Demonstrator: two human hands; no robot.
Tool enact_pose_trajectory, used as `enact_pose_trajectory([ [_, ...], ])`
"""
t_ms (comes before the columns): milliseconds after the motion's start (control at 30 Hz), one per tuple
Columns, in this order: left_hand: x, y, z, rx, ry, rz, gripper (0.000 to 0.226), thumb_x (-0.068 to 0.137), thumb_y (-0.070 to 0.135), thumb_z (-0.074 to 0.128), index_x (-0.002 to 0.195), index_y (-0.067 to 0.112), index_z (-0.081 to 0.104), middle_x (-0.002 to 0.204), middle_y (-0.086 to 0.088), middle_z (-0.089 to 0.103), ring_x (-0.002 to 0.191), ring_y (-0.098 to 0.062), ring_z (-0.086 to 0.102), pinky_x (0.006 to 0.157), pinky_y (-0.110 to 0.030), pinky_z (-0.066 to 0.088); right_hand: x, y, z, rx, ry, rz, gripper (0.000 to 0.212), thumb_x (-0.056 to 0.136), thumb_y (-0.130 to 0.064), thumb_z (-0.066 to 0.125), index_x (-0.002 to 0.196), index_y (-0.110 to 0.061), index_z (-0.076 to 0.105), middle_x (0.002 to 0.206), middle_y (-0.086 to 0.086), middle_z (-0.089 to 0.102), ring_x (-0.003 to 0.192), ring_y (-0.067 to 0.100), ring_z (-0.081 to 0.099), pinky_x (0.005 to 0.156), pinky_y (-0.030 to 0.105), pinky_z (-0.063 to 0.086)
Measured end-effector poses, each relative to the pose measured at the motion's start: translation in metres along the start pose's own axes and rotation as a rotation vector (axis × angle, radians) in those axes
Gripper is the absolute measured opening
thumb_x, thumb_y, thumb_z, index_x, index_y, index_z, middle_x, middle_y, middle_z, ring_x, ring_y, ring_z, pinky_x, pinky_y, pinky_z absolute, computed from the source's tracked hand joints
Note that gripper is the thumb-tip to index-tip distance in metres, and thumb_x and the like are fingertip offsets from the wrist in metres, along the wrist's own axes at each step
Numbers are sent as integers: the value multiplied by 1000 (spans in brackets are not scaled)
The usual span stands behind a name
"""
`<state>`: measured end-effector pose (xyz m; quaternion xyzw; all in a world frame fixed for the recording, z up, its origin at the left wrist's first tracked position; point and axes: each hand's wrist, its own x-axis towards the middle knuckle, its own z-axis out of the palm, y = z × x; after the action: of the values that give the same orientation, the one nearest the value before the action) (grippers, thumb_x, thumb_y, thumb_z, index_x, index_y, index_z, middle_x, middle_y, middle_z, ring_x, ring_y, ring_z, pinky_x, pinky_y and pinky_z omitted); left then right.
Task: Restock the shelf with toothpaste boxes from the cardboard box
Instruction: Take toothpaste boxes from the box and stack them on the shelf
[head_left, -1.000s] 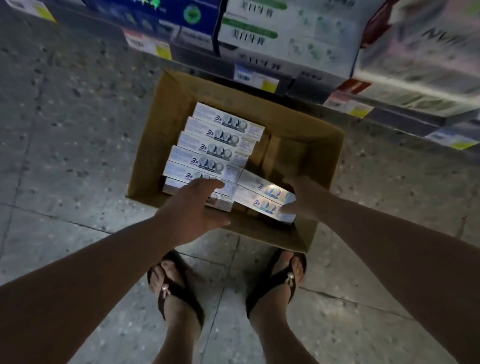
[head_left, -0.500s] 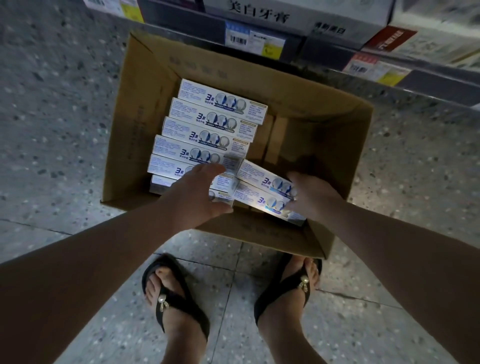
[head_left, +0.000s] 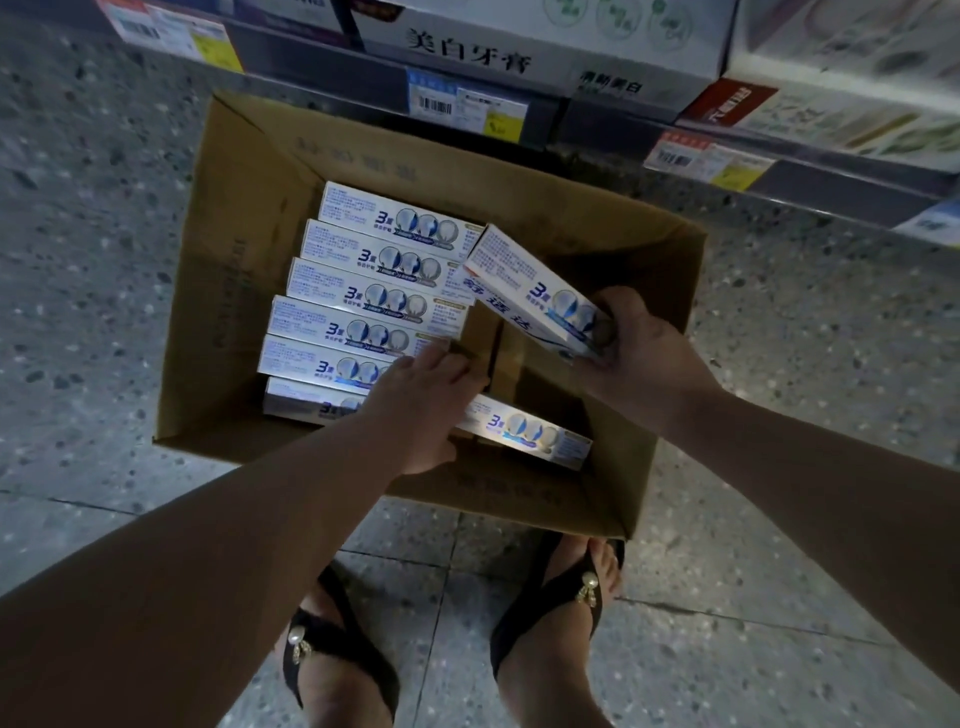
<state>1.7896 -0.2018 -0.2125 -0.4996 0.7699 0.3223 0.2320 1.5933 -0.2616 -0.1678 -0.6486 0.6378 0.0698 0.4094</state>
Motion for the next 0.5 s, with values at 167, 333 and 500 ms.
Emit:
enact_pose_trajectory([
  [167,-1,-5,7,-120,111,33,55,84,29,57,134,23,37,138,-3,41,129,-24,32,99,-42,39,-1,-2,-2,49,-16,-33,49,77,-24,68,120,-18,45,104,0,59,88,15,55,71,23,39],
  [333,-49,-10,-24,-447,196,10,49,82,21,62,127,15,43,130,-7,47,115,-24,46,84,-34,43,-24,-25,-27,31,-7,-50,41,78,-17,66,115,-19,48,100,0,57,77,8,50,58,16,38],
  [500,-141,-18,-86,-720,277,-101,49,80,15,66,124,19,46,120,-6,52,103,-16,51,82,-31,52,-70,-81,-81,68,-5,-91,34,77,-14,66,106,-24,51,80,-8,49,66,5,47,56,18,39],
])
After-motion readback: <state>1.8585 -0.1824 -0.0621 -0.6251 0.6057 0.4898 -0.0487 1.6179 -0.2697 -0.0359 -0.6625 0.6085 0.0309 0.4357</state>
